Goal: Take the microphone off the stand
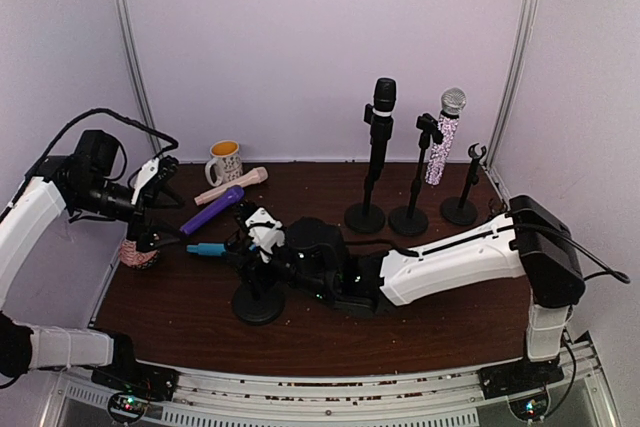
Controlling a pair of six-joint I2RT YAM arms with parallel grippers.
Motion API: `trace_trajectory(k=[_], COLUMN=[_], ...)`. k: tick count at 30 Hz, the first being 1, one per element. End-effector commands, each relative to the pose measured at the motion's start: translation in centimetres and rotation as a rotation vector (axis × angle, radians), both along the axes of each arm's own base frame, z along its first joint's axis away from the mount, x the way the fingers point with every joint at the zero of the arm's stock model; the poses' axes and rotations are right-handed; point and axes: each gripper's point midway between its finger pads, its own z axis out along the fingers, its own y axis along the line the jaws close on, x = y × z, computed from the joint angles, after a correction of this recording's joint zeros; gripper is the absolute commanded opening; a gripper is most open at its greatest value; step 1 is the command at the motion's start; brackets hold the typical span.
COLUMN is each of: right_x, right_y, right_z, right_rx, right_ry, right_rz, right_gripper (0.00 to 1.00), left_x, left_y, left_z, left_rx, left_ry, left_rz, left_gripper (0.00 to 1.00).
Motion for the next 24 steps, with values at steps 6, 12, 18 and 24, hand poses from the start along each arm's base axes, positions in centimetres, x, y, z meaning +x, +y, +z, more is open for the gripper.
trace_trajectory(k=[6,12,18,24], right_x=[1.2,2.1,4.5,8.2], right_y=[-0.1,-2.8,-8.3,-17.8], right_z=[-3.6,-2.6,-2.5,-4.0], right_rx=[-0.209,-0.252,-0.338,-0.393], right_ry=[-0.084,-0.152,-0.164,-0.045], right_rz=[-0.13,-0.224,-0.333,-0.525], right_gripper=[0.43,0.0,0.0,0.0], left_x=[1.1,1.2,1.4,1.6], left_y=[0.3,0.3,0.3,0.4], left_z=[1.5,1.5,2.0,1.9], left_rx=[-0.006,-0.014,-0.015,-0.014], left_ry=[-0.061,-0.056,-0.065,-0.066], left_rz=[0.026,0.023,0.028,0.028], left_gripper=[0.95,0.95,0.94,0.94])
